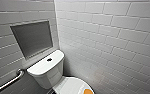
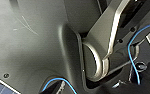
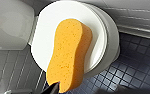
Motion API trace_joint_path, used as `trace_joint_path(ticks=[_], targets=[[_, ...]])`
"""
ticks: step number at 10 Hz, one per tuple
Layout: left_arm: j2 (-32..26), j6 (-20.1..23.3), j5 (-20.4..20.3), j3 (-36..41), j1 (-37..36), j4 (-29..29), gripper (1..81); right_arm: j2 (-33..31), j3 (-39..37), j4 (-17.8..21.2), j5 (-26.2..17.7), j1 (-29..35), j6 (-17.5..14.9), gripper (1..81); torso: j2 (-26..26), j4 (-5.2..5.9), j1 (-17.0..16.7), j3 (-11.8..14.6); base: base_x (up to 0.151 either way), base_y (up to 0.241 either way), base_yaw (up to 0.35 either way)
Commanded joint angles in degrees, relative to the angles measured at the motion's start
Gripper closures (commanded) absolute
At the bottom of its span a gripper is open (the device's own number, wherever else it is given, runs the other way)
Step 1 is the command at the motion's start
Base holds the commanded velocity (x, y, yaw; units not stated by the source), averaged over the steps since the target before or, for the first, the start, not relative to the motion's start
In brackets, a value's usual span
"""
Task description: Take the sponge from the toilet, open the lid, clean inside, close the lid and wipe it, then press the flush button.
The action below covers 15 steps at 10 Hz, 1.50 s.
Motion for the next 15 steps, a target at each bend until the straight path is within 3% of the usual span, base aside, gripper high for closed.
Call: trace_joint_path(ticks=[1, 2, 3, 8, 10, 13, 14, 15], targets=[[-1.2, 0.41, 4.06, 4.22, 1.38, -0.03, 1.0, -0.86, 0.86, 1.22, -1.96, 6.96, 0.14, 1.0, -5.64, 0.0, 3.63, -3.63, 0.0, 0.0, 0.0], [-2.25, 0.5, 3.96, 6.69, 2.08, 0.14, 1.0, -0.5, 0.77, 1.31, -2.04, 7.39, 0.14, 1.0, -7.35, 0.0, 4.7, -1.36, 0.0, 0.0, 0.0], [-3.13, 0.5, 3.79, 8.19, 2.7, 0.06, 1.0, -0.15, 0.77, 1.31, -2.04, 7.83, 0.23, 1.0, -3.32, 0.0, 2.01, -2.17, 0.0, 0.0, 0.0], [-5.95, 0.59, -4.64, 12.76, 9.37, 0.32, 1.0, 4.94, -2.92, 1.31, -2.13, 8.81, 0.58, 1.0, -5.05, 0.0, 2.86, -2.76, 0.0, 0.0, 0.0], [-5.51, 0.59, -6.57, 12.5, 11.84, 0.76, 1.0, 5.56, -3.36, 1.31, -2.13, 8.98, 0.58, 1.0, -5.07, 0.0, 2.86, -8.24, 0.0, 0.0, 0.0], [-4.8, 0.59, -7.81, 12.41, 12.81, 1.9, 1.0, 4.95, -2.48, 1.31, -2.13, 10.65, 1.2, 1.0, -5.09, 0.0, 2.86, -12.0, 0.0, 0.0, 0.0], [-4.46, 0.59, -7.81, 12.32, 12.81, 2.43, 1.0, 4.33, -1.53, 1.48, -2.13, 11.88, 1.29, 1.0, -5.09, 0.0, 2.86, -8.7, 0.0, 0.0, 0.0], [-4.45, 0.59, -7.81, 12.32, 12.81, 2.69, 1.0, 3.28, -0.2, 2.27, -2.13, 13.1, 1.29, 1.0, -5.07, 0.0, 2.89, -10.21, 0.0, 0.0, 0.0]])
